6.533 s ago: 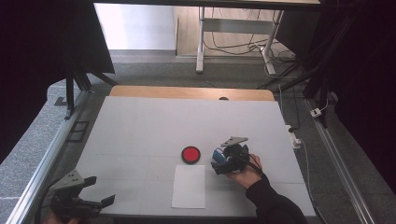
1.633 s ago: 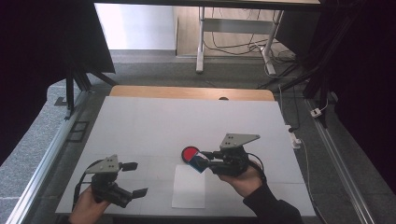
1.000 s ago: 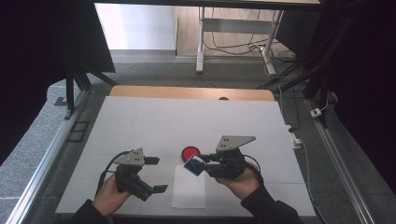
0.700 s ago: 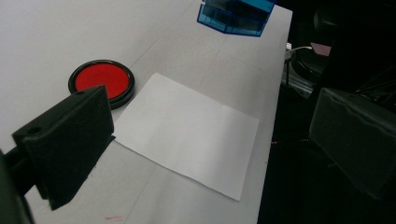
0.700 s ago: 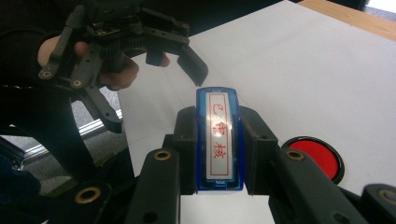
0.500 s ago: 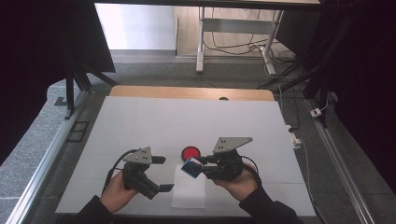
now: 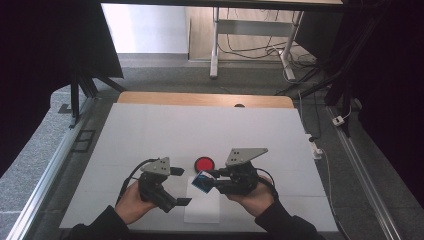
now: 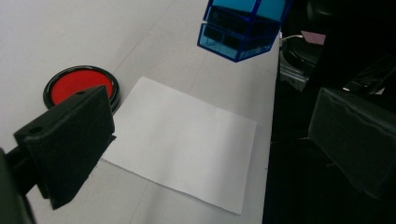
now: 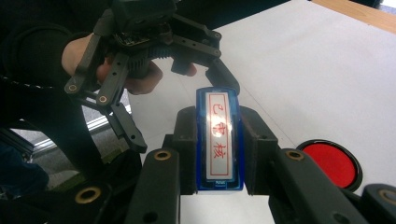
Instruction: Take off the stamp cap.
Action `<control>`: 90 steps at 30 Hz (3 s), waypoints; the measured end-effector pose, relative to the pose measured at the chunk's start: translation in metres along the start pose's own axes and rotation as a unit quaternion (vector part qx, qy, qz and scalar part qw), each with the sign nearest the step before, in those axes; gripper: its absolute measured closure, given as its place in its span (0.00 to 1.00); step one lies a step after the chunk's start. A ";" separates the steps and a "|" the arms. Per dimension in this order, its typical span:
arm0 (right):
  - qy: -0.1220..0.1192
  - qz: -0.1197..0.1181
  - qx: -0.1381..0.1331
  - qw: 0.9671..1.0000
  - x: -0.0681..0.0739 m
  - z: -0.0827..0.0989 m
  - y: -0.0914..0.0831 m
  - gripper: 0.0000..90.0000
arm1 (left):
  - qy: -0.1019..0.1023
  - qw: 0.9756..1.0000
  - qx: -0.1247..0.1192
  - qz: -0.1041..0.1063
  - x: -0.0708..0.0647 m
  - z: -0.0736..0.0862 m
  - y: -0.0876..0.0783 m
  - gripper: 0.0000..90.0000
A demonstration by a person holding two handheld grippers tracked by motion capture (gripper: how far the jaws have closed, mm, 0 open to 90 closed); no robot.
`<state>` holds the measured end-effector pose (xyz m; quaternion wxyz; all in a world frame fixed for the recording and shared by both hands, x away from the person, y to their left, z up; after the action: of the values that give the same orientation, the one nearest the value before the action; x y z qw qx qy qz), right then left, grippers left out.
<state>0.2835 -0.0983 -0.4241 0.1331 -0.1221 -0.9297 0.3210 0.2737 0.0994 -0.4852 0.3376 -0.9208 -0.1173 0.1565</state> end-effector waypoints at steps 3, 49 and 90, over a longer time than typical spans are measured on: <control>0.000 -0.002 0.000 1.000 0.001 0.000 0.000 0.79 | 0.010 1.000 0.002 0.011 0.001 -0.003 0.003 0.00; -0.031 -0.042 0.010 0.999 0.013 0.000 0.004 0.79 | 0.121 0.983 -0.019 0.139 0.002 -0.014 0.014 0.69; -0.060 -0.021 -0.001 0.998 0.012 -0.002 -0.006 0.79 | 0.137 0.983 0.013 0.124 0.005 -0.003 0.016 0.76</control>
<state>0.2719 -0.0974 -0.4167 0.0831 -0.0833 -0.9388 0.3239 0.2812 0.0872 -0.4946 0.3409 -0.9362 0.0469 0.0712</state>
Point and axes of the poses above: each handheld gripper's, and its own axes: y roughly forward along the jaws, z roughly out of its underside, x roughly to its left, the point moved 4 cm from there along y, roughly forward along the jaws, and after that the axes turned 8 degrees about x, right-handed, at the moved point
